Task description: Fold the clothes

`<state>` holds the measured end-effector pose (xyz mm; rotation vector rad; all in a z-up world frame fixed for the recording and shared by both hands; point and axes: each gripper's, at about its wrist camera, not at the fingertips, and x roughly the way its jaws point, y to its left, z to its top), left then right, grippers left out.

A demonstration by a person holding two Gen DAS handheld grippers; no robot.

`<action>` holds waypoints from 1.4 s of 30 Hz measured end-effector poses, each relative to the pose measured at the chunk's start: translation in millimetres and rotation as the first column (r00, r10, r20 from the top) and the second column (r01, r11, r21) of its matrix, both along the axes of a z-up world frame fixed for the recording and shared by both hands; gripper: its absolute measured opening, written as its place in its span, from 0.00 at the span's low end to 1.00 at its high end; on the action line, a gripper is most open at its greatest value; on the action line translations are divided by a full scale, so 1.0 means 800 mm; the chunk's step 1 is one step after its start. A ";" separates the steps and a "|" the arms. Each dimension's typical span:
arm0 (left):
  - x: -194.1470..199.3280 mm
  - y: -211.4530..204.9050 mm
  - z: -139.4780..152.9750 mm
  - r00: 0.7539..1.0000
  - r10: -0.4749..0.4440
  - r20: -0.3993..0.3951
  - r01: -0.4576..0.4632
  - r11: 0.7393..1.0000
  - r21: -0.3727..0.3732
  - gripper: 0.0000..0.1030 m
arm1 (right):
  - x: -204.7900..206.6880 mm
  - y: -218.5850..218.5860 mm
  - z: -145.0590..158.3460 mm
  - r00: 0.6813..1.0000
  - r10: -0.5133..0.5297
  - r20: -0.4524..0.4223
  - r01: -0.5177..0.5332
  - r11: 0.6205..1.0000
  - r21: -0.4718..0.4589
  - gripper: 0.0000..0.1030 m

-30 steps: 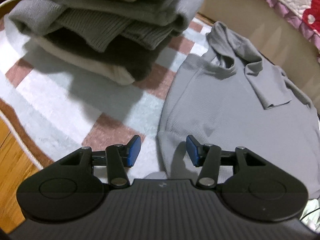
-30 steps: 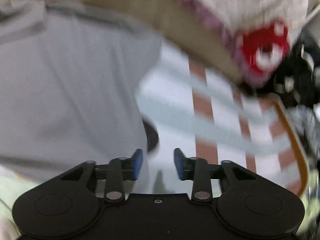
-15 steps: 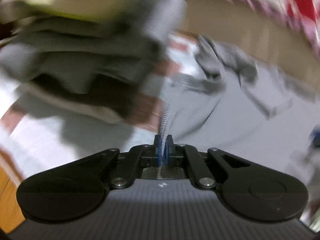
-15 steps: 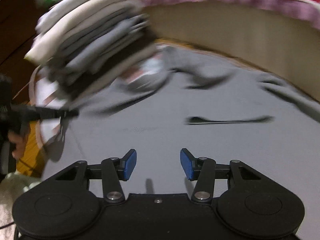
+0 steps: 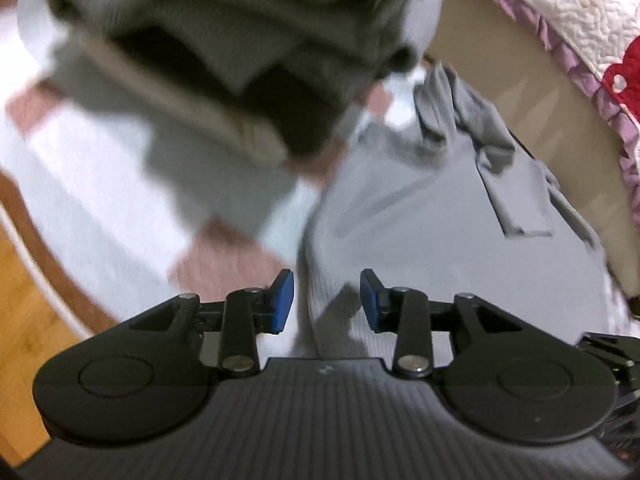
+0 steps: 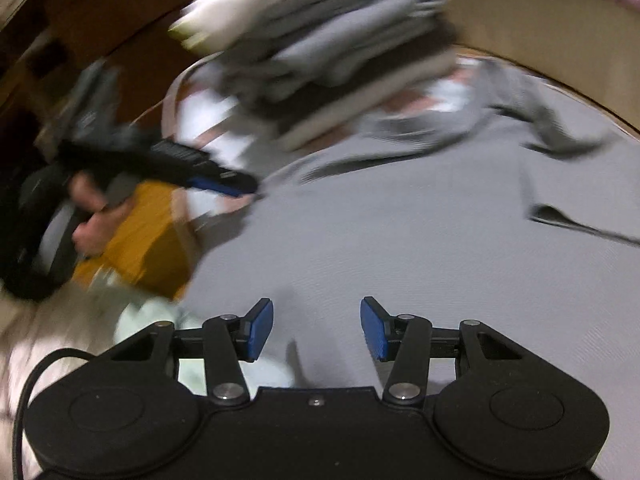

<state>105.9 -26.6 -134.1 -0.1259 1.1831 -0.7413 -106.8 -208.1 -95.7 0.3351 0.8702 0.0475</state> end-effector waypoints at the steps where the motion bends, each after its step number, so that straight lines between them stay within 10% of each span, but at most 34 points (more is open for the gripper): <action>1: -0.005 0.006 -0.003 1.000 -0.004 -0.028 0.004 1.000 -0.018 0.39 | 0.006 0.012 0.001 0.999 0.047 -0.012 -0.048 0.999 -0.020 0.52; 11: -0.009 -0.002 -0.011 0.998 -0.048 -0.041 0.045 0.998 -0.053 0.39 | 0.062 0.084 -0.026 0.978 0.191 -0.077 -0.199 0.975 -0.099 0.59; 17: -0.005 0.011 -0.017 0.998 -0.024 -0.064 0.017 0.993 -0.115 0.15 | 0.074 0.093 -0.042 0.973 0.214 -0.086 -0.224 0.966 -0.129 0.33; 20: -0.003 0.014 -0.017 0.997 -0.025 -0.075 0.013 0.988 -0.151 0.14 | 0.076 0.095 -0.042 0.973 0.218 -0.080 -0.230 0.954 -0.192 0.00; 31: -0.006 -0.017 0.004 0.994 -0.107 0.027 0.111 0.949 -0.294 0.14 | 0.057 0.004 0.027 0.998 -0.026 0.062 0.044 0.947 -0.319 0.00; 35: -0.001 -0.042 -0.002 0.989 -0.135 0.058 0.146 0.952 -0.268 0.07 | 0.037 0.022 0.030 0.993 0.086 0.075 -0.066 0.967 -0.245 0.09; 38: 0.001 -0.057 -0.003 0.987 -0.143 0.072 0.159 0.933 -0.322 0.06 | 0.038 0.057 0.015 0.988 0.146 0.052 -0.129 0.959 -0.252 0.42; 42: -0.001 -0.067 -0.002 0.983 -0.145 0.109 0.174 0.928 -0.329 0.06 | 0.050 0.090 -0.019 0.973 0.228 -0.033 -0.226 0.919 -0.324 0.42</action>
